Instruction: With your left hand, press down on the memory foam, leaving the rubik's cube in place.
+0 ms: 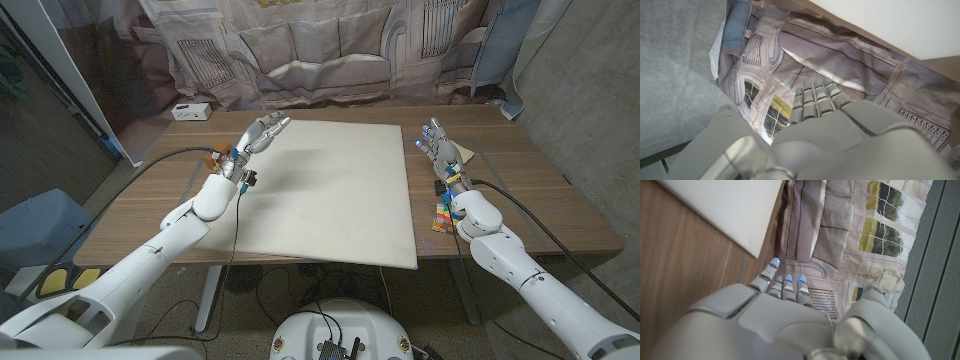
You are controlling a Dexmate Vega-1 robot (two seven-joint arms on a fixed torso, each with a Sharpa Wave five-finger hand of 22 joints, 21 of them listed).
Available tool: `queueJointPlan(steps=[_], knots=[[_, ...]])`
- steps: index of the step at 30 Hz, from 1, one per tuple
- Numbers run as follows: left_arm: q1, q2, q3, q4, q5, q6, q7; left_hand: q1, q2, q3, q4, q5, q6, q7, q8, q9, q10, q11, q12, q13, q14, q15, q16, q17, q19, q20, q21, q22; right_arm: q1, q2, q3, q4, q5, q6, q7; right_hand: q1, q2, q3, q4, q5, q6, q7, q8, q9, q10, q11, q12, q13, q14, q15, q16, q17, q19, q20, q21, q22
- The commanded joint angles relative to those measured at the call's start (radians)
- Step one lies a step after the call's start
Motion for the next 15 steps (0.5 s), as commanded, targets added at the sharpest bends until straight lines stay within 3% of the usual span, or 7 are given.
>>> queueJointPlan(steps=[1, 15], knots=[[0.027, 0.043, 0.005, -0.081, 0.148, 0.073, 0.093, 0.014, -0.002, 0.001, -0.005, 0.001, 0.011, 0.001, 0.006, 0.006, 0.008, -0.002, 0.006, 0.001, 0.012, 0.001, 0.008, -0.001, 0.01, -0.005, -0.004, 0.002, -0.014, 0.0, 0.002, -0.016, -0.003, 0.001, -0.009, 0.004, 0.009, 0.0, -0.008, 0.005, 0.002, 0.005, 0.001, 0.001, 0.005, 0.002, 0.001, 0.002, 0.002, -0.001, 0.0, 0.002, 0.008, 0.001, -0.004, 0.005], [0.021, 0.062, 0.031, -0.121, 0.215, 0.131, 0.106, 0.018, 0.0, 0.002, -0.009, 0.001, 0.016, -0.002, 0.004, 0.006, 0.009, -0.003, 0.003, -0.005, 0.012, -0.001, 0.004, -0.001, 0.014, -0.008, -0.009, 0.002, -0.044, -0.01, 0.017, -0.045, -0.002, 0.004, -0.025, 0.004, 0.013, -0.001, -0.011, 0.005, 0.003, 0.006, 0.0, 0.001, 0.016, 0.002, 0.002, 0.002, 0.018, -0.001, 0.005, -0.001, 0.035, -0.004, -0.004, 0.005]])
